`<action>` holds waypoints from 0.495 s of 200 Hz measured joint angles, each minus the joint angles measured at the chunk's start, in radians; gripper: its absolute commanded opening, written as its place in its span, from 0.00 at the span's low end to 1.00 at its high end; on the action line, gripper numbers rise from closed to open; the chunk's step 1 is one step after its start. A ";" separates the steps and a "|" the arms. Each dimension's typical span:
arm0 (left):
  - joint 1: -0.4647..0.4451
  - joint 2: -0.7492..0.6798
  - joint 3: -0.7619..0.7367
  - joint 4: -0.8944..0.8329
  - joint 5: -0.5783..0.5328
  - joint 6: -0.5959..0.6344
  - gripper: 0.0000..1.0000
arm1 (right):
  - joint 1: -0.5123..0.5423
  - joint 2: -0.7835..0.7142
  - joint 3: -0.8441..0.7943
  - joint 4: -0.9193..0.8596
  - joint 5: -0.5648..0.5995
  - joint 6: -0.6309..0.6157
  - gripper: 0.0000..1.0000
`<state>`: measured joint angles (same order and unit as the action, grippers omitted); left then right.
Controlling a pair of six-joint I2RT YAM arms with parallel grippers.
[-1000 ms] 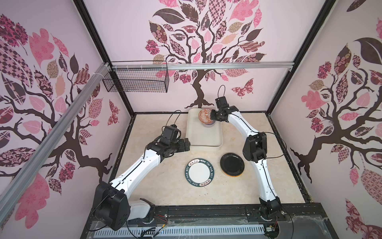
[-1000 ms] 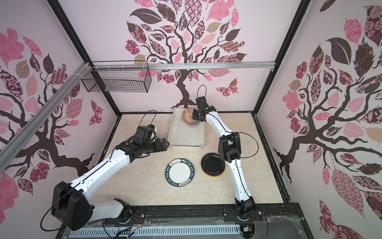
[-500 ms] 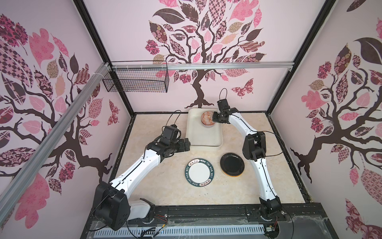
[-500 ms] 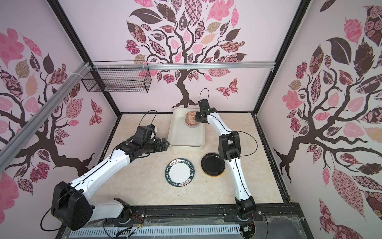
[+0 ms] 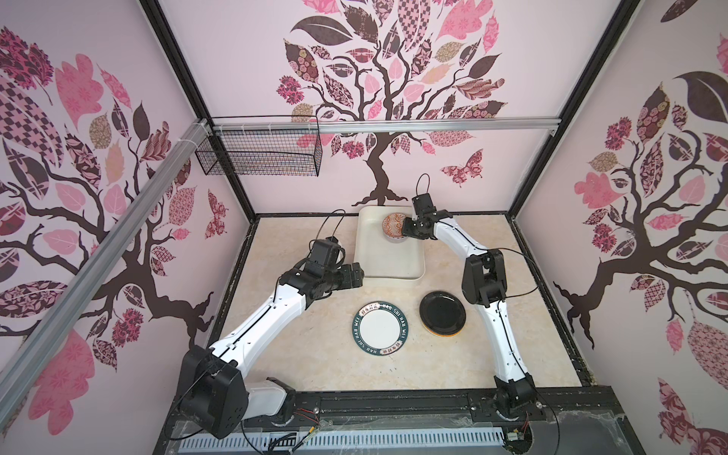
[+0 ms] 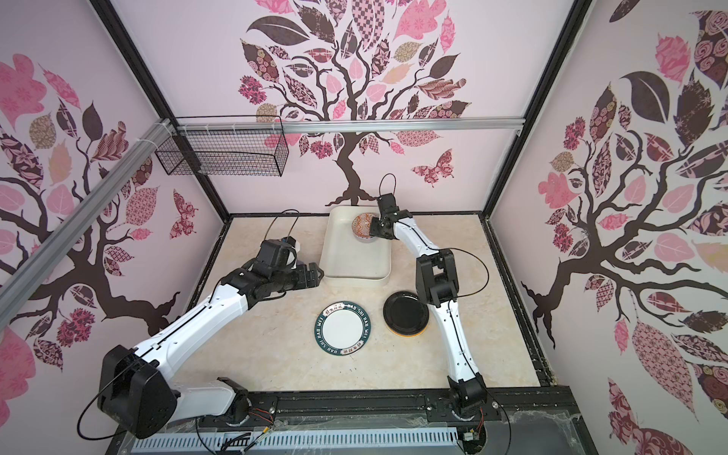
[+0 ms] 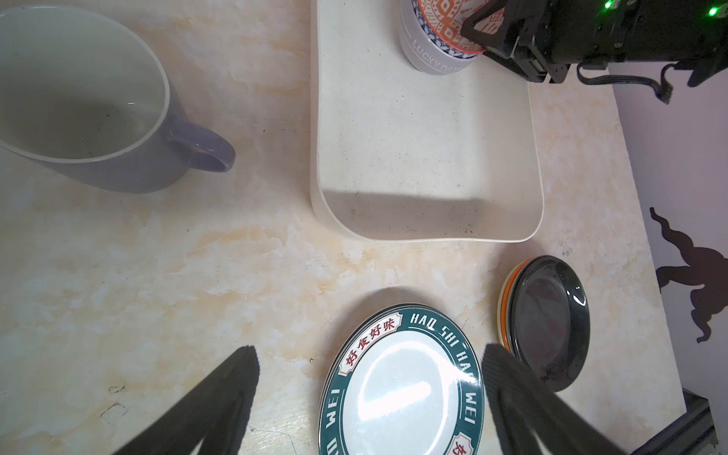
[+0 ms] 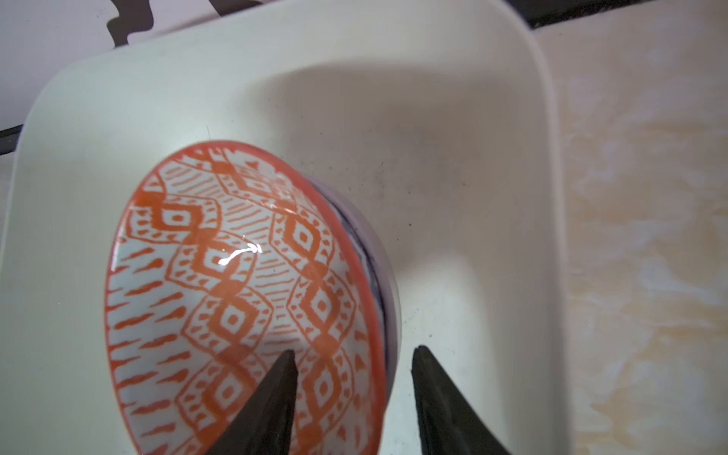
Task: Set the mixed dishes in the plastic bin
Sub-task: 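Lower the bowl onto the lavender bowl and open the right gripper, then move the right gripper to the green-rimmed plate while the left gripper approaches it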
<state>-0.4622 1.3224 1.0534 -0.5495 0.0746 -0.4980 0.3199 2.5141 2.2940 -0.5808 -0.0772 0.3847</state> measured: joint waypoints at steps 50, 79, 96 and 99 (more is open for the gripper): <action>0.000 -0.030 -0.010 -0.003 0.006 0.003 0.92 | 0.001 -0.220 -0.202 0.016 0.013 -0.023 0.62; 0.000 -0.114 -0.051 -0.012 0.007 0.004 0.92 | 0.002 -0.388 -0.307 0.035 0.029 -0.027 0.61; 0.000 -0.178 -0.097 -0.014 0.010 -0.003 0.92 | 0.011 -0.500 -0.412 0.058 0.040 -0.025 0.60; 0.000 -0.193 -0.110 -0.014 0.011 -0.006 0.92 | 0.013 -0.520 -0.435 0.059 0.042 -0.025 0.60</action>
<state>-0.4625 1.1294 0.9432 -0.5636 0.0856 -0.5041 0.3328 1.9945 1.8595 -0.5217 -0.0353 0.3595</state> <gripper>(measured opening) 0.920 0.608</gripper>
